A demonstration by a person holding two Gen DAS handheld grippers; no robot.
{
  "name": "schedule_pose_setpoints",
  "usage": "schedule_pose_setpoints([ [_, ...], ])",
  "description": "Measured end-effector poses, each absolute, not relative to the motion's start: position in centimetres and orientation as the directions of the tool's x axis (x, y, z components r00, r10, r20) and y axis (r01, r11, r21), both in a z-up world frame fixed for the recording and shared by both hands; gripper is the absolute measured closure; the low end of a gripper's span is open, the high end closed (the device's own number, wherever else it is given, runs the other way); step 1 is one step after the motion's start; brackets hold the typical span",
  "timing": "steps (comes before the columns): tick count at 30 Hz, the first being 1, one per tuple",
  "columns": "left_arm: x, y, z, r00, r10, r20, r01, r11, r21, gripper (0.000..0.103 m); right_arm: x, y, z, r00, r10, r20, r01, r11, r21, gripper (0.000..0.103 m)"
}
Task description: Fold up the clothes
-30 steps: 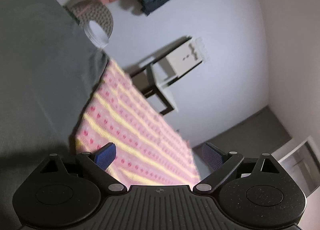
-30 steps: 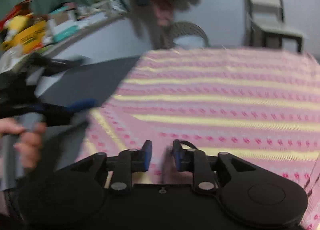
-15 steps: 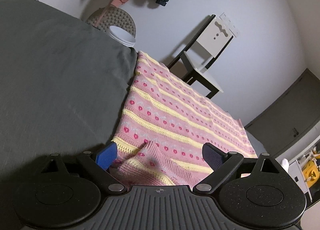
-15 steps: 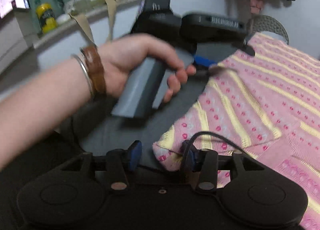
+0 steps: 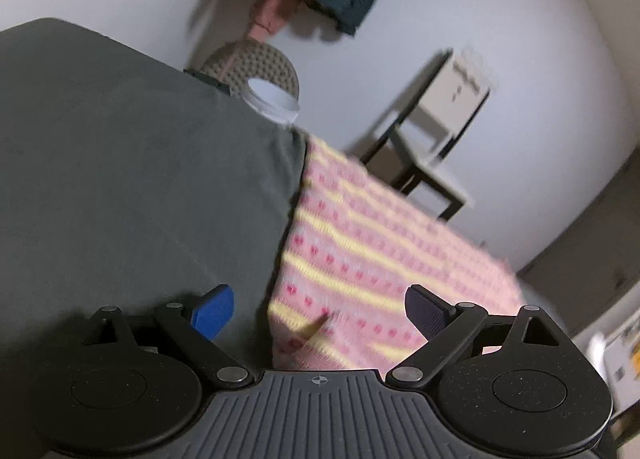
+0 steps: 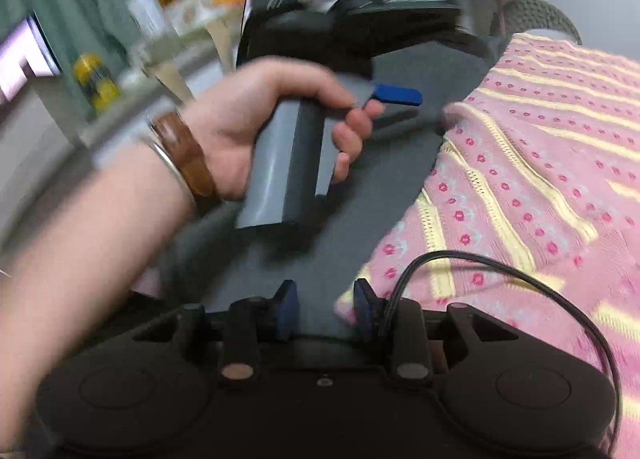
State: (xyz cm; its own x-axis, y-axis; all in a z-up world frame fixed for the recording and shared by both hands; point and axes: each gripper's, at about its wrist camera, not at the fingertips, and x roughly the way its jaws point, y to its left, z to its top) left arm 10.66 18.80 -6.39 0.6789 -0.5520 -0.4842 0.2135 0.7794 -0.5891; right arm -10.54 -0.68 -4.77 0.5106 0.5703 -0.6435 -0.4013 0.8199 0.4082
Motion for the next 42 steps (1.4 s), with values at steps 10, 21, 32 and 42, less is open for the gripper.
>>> schedule_pose_setpoints([
  [10, 6.4, 17.2, -5.2, 0.591, -0.514, -0.622, 0.297, 0.855, -0.425, 0.01, -21.0, -13.4, 1.4, 0.682, 0.278, -0.677, -0.164, 0.96, 0.229, 0.037],
  [21, 3.2, 17.6, -2.2, 0.819, -0.405, -0.407, 0.274, 0.899, -0.342, 0.01, -27.8, -24.6, 4.3, 0.659, -0.373, -0.654, 0.332, 0.924, -0.192, 0.019],
  [32, -7.9, 15.9, 13.8, 0.864, -0.479, -0.153, 0.419, 0.854, -0.308, 0.009, -36.2, -26.3, 13.3, 0.903, -0.297, -0.312, 0.31, 0.951, -0.008, 0.0],
  [42, -22.1, 9.4, 37.1, 0.72, -0.693, 0.036, 0.677, 0.689, -0.259, 0.0, -43.3, -28.5, 20.5, 0.977, -0.167, 0.13, 0.169, 0.986, -0.006, 0.0],
])
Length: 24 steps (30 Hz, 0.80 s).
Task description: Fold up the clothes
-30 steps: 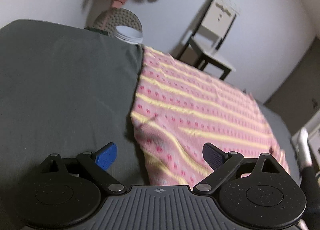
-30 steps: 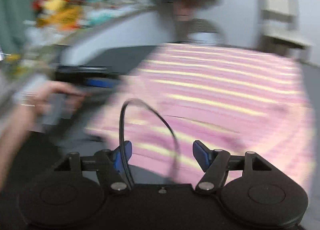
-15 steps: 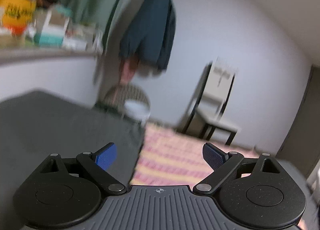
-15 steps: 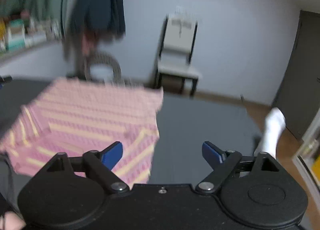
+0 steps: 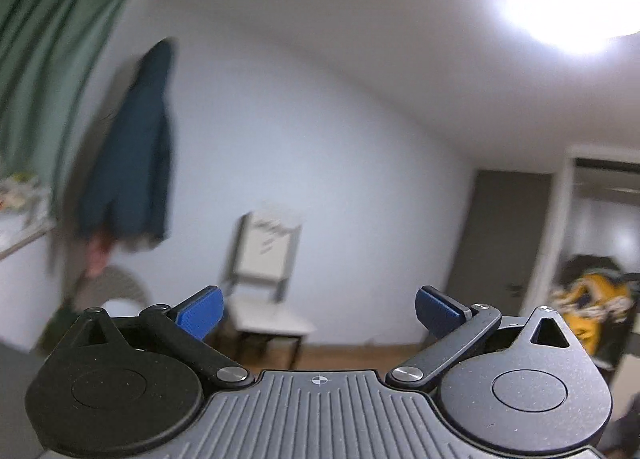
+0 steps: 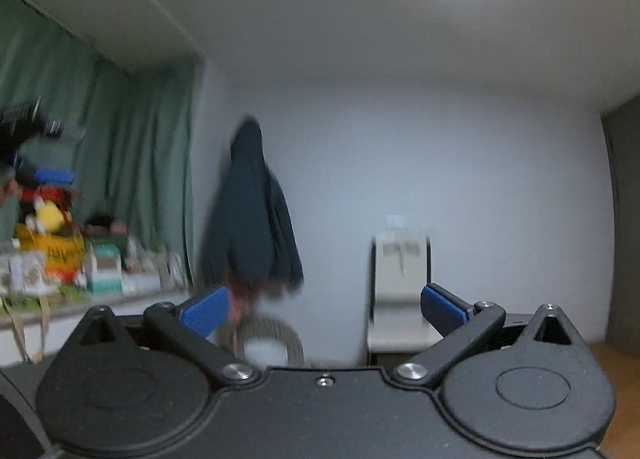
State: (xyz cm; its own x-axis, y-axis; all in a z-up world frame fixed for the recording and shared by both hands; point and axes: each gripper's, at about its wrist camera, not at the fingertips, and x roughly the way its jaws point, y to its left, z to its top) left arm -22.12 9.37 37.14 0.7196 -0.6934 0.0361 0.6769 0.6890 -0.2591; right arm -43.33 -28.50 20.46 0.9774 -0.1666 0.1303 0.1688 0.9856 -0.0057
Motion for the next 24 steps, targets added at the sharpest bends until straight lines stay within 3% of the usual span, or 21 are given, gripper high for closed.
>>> schedule_pose_setpoints([
  [3, -26.4, 7.6, 39.7, 0.68, -0.729, 0.077, 0.721, 0.646, -0.251, 0.0, -44.0, -28.9, 20.1, 0.958, -0.176, 0.226, 0.153, 0.981, 0.119, 0.0],
  [6, -28.8, 6.1, 39.0, 0.637, -0.767, 0.083, 0.757, 0.601, -0.256, 0.0, -42.6, -29.4, 19.1, 0.97, -0.11, 0.218, 0.068, 0.979, 0.193, 0.0],
  [10, -29.0, 5.0, 35.0, 0.623, -0.782, -0.012, 0.755, 0.605, -0.253, 0.0, -40.1, -28.5, 16.8, 0.994, -0.065, 0.091, 0.054, 0.992, 0.117, 0.0],
  [15, -27.7, 4.7, 27.3, 0.727, -0.673, -0.132, 0.651, 0.738, -0.178, 0.0, -38.4, -26.0, 14.6, 0.993, -0.114, -0.005, 0.114, 0.993, 0.0, 0.0],
  [19, -25.0, 6.4, 21.5, 0.729, -0.647, -0.223, 0.599, 0.761, -0.247, 0.0, -36.4, -25.3, 13.6, 0.995, -0.087, -0.039, 0.088, 0.996, 0.029, 0.0],
  [24, -20.7, 8.3, 13.5, 0.758, -0.588, -0.283, 0.507, 0.803, -0.313, 0.0, -34.1, -25.7, 11.0, 0.981, -0.119, -0.151, 0.135, 0.985, 0.103, 0.0],
])
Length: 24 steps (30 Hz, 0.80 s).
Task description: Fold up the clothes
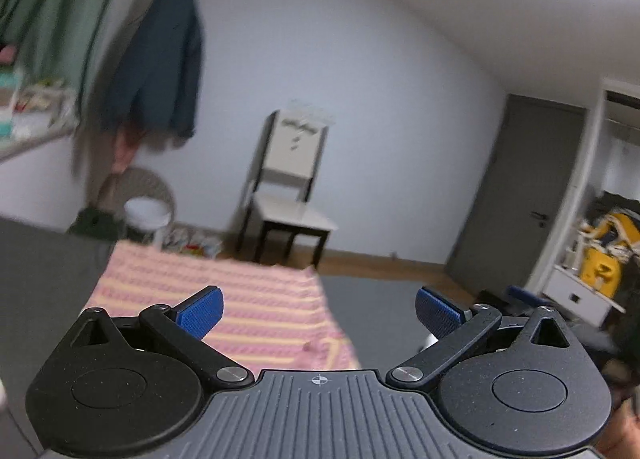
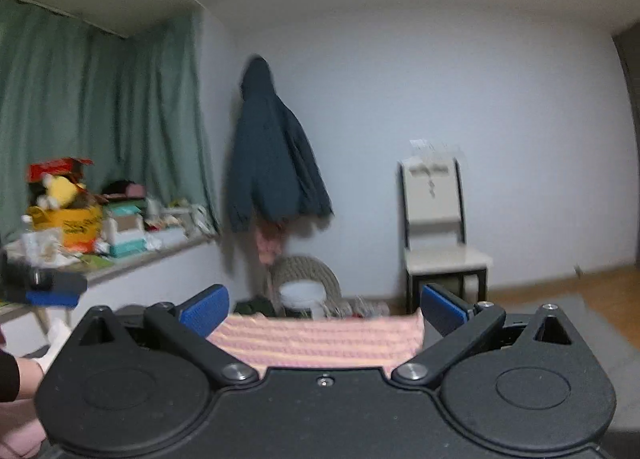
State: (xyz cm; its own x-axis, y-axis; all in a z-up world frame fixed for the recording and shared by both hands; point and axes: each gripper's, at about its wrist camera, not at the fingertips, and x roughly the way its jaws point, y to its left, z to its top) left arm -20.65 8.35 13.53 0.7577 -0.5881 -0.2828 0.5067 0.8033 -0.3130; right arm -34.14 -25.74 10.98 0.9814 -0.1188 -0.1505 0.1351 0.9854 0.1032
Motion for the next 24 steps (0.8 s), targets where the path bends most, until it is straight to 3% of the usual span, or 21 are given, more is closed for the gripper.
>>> schedule_pose_setpoints([
  [5, -15.9, 7.9, 5.6, 0.795, -0.462, -0.393, 0.3, 0.863, -0.407, 0.001, -29.0, -26.3, 9.0, 0.926, -0.117, -0.359, 0.1, 0.993, -0.066, 0.0],
  [8, -14.5, 6.1, 1.8, 0.745, -0.495, -0.447, 0.279, 0.84, -0.466, 0.001, -24.1, -26.5, 7.6, 0.866, -0.087, -0.492, -0.012, 0.981, -0.195, 0.0],
  [10, -13.6, 4.0, -0.7, 0.702, -0.537, -0.467, 0.311, 0.822, -0.477, 0.001, -20.7, -26.9, 6.6, 0.824, -0.04, -0.565, -0.088, 0.976, -0.199, 0.001],
  [13, -13.1, 0.0, -2.8, 0.667, -0.589, -0.457, 0.364, 0.793, -0.489, 0.01, -16.5, -27.8, 4.6, 0.746, 0.004, -0.666, -0.173, 0.967, -0.188, 0.017],
  [15, -12.7, -3.0, -4.0, 0.645, -0.615, -0.453, 0.407, 0.779, -0.477, 0.022, -14.3, -28.8, 2.8, 0.711, 0.031, -0.703, -0.25, 0.945, -0.21, 0.026],
  [16, -12.5, -4.3, -4.5, 0.636, -0.611, -0.471, 0.422, 0.787, -0.45, 0.03, -13.7, -29.5, 2.2, 0.699, 0.045, -0.713, -0.282, 0.934, -0.218, 0.028],
  [19, -11.7, -6.8, -5.4, 0.622, -0.584, -0.522, 0.422, 0.811, -0.405, 0.042, -11.4, -32.6, -0.6, 0.658, 0.092, -0.747, -0.293, 0.946, -0.141, 0.046],
  [22, -10.6, -8.3, -5.9, 0.626, -0.557, -0.546, 0.4, 0.83, -0.387, 0.045, -9.3, -35.2, -2.7, 0.622, 0.161, -0.766, -0.267, 0.964, -0.014, 0.054],
  [24, -10.0, -8.6, -5.9, 0.642, -0.533, -0.552, 0.38, 0.846, -0.375, 0.047, -8.7, -35.6, -3.5, 0.628, 0.185, -0.756, -0.288, 0.958, -0.005, 0.054],
])
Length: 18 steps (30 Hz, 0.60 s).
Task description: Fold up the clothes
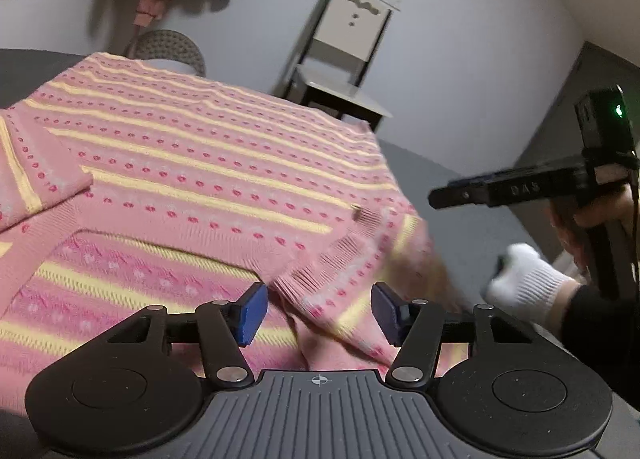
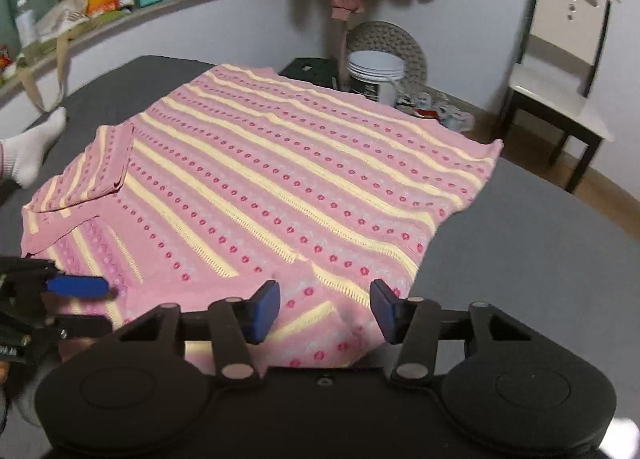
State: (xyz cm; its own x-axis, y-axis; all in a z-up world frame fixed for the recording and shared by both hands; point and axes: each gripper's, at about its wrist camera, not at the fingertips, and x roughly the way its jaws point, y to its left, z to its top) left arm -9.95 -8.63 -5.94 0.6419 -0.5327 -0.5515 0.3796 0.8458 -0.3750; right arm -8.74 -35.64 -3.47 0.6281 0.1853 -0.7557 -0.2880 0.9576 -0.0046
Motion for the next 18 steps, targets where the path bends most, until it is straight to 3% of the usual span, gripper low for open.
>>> schedule_pose_setpoints([
  [2, -9.1, -8.4, -6.1, 0.644, -0.527, -0.555, 0.366, 0.849, -0.381, 0.058, -8.2, -35.6, -4.2, 0.632, 0.195, -0.75, -0.304, 0.952, -0.009, 0.054],
  [4, -8.3, -8.4, -6.3, 0.642, -0.528, -0.556, 0.356, 0.848, -0.393, 0.062, -7.7, -35.7, -4.6, 0.628, 0.221, -0.746, -0.31, 0.95, 0.02, 0.054],
  [13, -7.9, -9.2, -7.0, 0.609, -0.534, -0.587, 0.363, 0.845, -0.392, 0.063, -6.4, -34.7, -5.4, 0.594, 0.257, -0.762, -0.355, 0.934, 0.039, 0.06],
  [18, -8.1, -9.0, -7.8, 0.589, -0.553, -0.589, 0.361, 0.833, -0.42, 0.071, -5.8, -33.9, -6.5, 0.584, 0.229, -0.779, -0.378, 0.926, -0.011, 0.061],
])
